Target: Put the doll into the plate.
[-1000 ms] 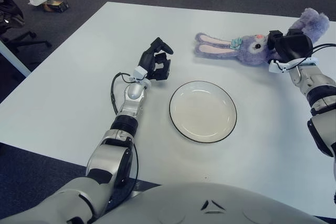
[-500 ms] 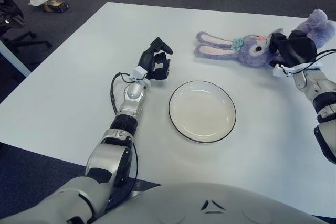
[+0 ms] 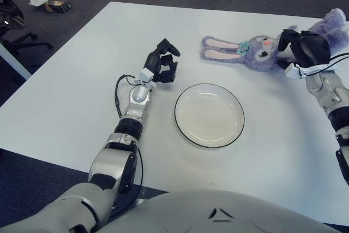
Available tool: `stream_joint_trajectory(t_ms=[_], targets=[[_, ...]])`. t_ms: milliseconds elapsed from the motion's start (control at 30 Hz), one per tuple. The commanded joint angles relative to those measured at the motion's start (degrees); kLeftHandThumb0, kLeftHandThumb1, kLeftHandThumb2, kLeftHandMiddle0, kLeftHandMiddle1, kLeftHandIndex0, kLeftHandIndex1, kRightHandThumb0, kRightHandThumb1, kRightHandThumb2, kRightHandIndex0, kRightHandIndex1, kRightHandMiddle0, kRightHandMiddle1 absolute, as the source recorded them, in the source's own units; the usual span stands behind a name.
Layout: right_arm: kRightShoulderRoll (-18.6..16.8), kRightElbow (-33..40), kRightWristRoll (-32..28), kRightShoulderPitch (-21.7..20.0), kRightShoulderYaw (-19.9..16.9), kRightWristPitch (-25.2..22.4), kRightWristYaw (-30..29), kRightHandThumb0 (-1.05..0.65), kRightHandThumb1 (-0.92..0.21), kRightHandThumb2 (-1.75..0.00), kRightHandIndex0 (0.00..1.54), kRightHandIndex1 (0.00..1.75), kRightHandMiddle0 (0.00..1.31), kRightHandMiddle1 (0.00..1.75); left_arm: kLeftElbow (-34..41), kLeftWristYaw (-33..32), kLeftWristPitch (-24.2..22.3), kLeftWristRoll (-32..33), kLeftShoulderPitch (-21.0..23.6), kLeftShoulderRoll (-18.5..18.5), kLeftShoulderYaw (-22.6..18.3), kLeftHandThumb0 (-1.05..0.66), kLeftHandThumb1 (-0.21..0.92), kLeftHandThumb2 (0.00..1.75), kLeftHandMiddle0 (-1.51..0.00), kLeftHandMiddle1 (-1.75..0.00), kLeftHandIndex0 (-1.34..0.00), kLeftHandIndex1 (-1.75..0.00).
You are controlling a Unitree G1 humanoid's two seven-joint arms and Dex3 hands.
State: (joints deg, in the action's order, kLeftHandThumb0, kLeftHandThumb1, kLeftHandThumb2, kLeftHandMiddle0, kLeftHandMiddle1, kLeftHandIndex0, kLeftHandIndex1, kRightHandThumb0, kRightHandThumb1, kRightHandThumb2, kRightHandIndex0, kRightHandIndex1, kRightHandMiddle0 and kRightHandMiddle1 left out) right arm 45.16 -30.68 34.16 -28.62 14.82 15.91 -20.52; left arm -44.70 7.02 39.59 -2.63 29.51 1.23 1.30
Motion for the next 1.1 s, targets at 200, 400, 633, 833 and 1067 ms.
stream_joint_trajectory(t_ms=[200,400,633,833,1067], targets=[[-1.77,30.50,-4.24,9.65,-9.28,-19.11,16.16,0.00,-0.05,-1.59,0.85,1.64,0.58,1.75,-4.23,-0.46,-0.52,-1.48,-7.24,-0.65,1.22,-0.39,0.63,0.92,-0.97,-1.75,-0.38,-1.75],[-3.57,35.47,-2.72,8.95,-10.98,-24.79,19.70,0.00,-0.05,-1.62,0.81,1.72,0.59,1.75,-2.79,-7.40,2.54,-8.30,-7.82,-0.69,3.68,-0.39,0.62,0.93,-0.84,-1.75,-0.38,-1.75],[-6.29,38.99,-3.26,8.99,-13.04,-28.91,23.17,0.00,0.04,-1.73,0.87,1.74,0.66,1.75,0.08,-13.61,2.98,-15.47,-8.55,0.54,6.70,-0.03,0.42,1.19,-0.58,-1.67,-0.35,-1.75],[-8.82,41.40,-5.54,8.70,-14.88,-31.82,26.06,0.00,0.00,-1.68,0.84,1.75,0.63,1.75,0.71,-15.42,2.94,-17.20,-8.76,1.33,7.98,-0.01,0.45,1.13,-0.53,-1.62,-0.34,-1.75],[-10.11,43.29,-5.23,7.56,-15.32,-33.00,26.92,0.00,0.05,-1.73,0.88,1.74,0.67,1.75,0.63,-14.61,2.61,-16.43,-8.83,1.91,8.59,-0.01,0.46,1.12,-0.51,-1.64,-0.34,-1.75]])
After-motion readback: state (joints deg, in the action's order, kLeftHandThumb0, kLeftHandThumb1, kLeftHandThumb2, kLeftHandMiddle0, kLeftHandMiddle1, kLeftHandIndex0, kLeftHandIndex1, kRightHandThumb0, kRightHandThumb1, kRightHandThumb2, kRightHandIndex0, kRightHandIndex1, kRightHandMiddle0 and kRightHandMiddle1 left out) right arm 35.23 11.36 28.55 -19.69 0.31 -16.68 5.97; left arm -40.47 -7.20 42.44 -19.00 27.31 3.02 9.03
